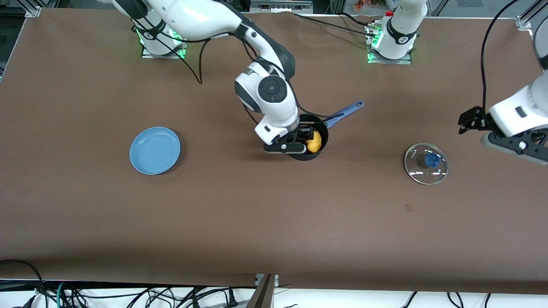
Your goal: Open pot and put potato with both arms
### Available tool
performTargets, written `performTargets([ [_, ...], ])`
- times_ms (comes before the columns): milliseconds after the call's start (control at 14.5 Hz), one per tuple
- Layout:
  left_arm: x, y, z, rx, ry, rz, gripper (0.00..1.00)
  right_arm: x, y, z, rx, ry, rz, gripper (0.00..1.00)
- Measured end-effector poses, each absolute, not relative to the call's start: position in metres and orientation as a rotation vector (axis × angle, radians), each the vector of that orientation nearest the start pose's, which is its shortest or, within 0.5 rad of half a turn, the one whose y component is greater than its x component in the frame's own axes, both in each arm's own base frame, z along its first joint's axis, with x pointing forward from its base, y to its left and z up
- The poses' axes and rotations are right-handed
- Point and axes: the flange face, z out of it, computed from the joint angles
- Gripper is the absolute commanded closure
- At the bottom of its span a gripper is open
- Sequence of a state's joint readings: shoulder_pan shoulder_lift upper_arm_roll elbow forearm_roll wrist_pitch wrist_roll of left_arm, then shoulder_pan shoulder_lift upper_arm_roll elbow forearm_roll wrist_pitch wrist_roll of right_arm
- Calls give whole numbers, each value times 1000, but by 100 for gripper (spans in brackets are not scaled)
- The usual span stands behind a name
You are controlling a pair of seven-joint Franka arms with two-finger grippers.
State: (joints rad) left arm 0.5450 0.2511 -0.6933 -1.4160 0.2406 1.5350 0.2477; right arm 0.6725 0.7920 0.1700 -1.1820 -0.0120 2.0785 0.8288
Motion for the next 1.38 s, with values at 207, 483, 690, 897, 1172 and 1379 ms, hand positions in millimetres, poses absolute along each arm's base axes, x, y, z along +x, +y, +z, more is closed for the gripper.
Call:
performTargets([
  [207,607,-33,587,-3059,544,108,0,569,496,393,-3024,-54,21,0],
  [483,581,-94,599,-3029,403,137,0,605,401,455,-3079,-141,96,0],
  [690,564,-101,597,-3038,308,169,0,627,318,495,-3099,-211,147,0],
  [897,558,-70,582,-3066,210,152,0,640,226,537,-3099,-269,171,0],
  [1172,546,-65,581,-3067,148,122,0,639,116,581,-3110,-212,188,0],
  [1379,544,-66,586,-3068,111,100,0,624,54,599,-3130,-239,190,0],
])
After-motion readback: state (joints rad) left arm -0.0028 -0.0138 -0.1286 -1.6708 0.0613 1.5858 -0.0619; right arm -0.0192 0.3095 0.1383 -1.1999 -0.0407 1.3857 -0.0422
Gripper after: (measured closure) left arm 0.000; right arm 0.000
